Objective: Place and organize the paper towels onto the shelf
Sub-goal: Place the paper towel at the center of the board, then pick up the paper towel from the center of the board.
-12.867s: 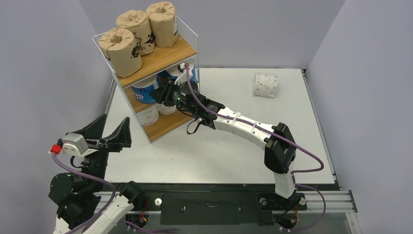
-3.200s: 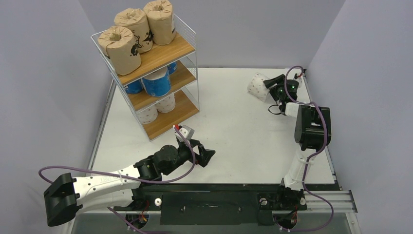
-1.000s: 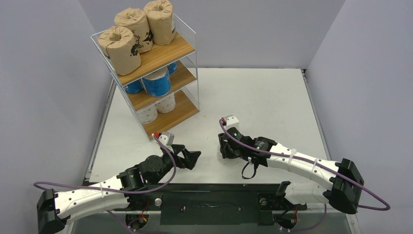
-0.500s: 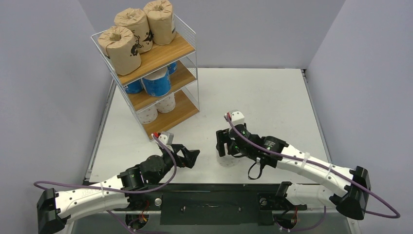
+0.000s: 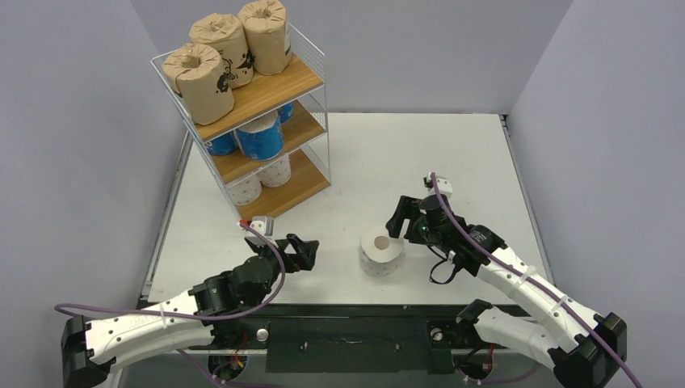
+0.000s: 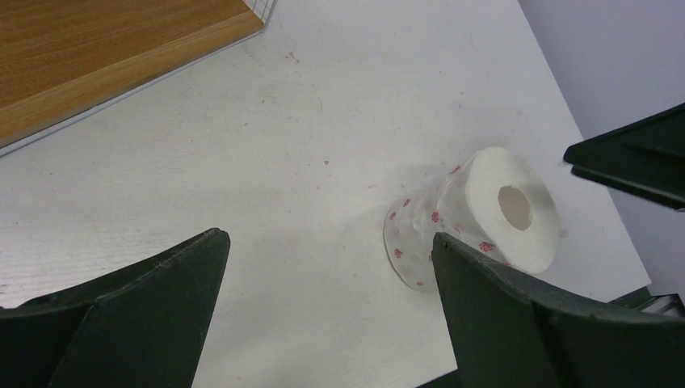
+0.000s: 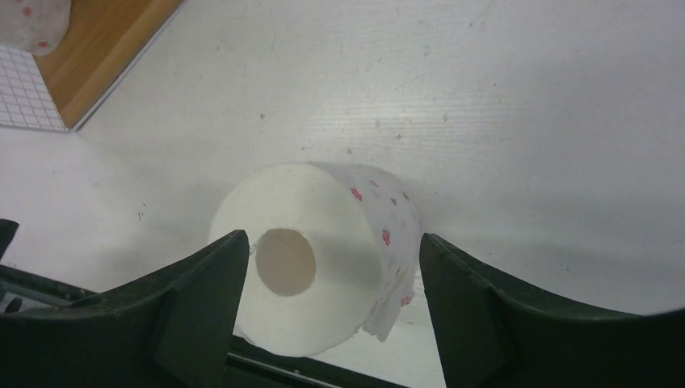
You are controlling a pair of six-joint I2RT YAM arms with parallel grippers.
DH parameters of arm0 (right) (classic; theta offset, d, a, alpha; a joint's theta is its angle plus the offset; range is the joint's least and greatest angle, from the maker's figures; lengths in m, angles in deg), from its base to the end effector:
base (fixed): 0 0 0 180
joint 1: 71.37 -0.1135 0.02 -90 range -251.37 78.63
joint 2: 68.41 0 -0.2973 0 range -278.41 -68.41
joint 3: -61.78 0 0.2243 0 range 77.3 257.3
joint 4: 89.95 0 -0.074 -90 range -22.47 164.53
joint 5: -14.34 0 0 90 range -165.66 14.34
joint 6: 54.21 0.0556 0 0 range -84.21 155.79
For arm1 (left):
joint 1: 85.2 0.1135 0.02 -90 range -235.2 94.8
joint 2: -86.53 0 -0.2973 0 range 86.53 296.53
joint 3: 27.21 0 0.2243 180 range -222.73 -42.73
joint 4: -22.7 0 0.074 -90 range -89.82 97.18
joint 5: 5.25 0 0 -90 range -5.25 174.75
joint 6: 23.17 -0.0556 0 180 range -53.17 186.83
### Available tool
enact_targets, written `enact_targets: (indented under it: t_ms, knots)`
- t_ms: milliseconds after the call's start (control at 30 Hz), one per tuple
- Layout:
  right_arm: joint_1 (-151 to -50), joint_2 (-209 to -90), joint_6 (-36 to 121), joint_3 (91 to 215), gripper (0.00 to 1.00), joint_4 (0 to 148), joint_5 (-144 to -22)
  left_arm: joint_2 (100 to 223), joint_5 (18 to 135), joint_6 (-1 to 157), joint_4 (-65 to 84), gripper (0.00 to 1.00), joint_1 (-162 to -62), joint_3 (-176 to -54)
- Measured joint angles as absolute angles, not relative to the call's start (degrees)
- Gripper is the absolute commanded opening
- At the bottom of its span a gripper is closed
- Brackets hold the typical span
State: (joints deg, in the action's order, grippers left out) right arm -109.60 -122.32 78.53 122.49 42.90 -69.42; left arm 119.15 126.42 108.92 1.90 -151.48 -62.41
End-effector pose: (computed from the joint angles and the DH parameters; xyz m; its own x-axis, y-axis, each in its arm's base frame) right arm 0.1342 0.0980 0.2966 -0.7469 0.2705 -0.6075 -0.0588 0.8831 0.4655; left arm 0.0754 -0.0798 0.2477 -0.3815 -0.3765 -0.8442 0.2347 0.8439 -0.4824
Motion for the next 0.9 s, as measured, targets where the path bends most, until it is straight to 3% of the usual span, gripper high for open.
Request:
enact_targets:
  t_ms: [433,900]
  knots:
    - [-109.28,-122.34,78.25,117.77,0.71,44.67,-79.48,112.92,126.18,109.46,1.99,0.96,-151.41,-60.79]
    - [-109.28,-123.85,77.86,115.30,0.52,45.47,-79.50,110.37,125.89,108.33,2.58,0.97,-151.41,-59.35]
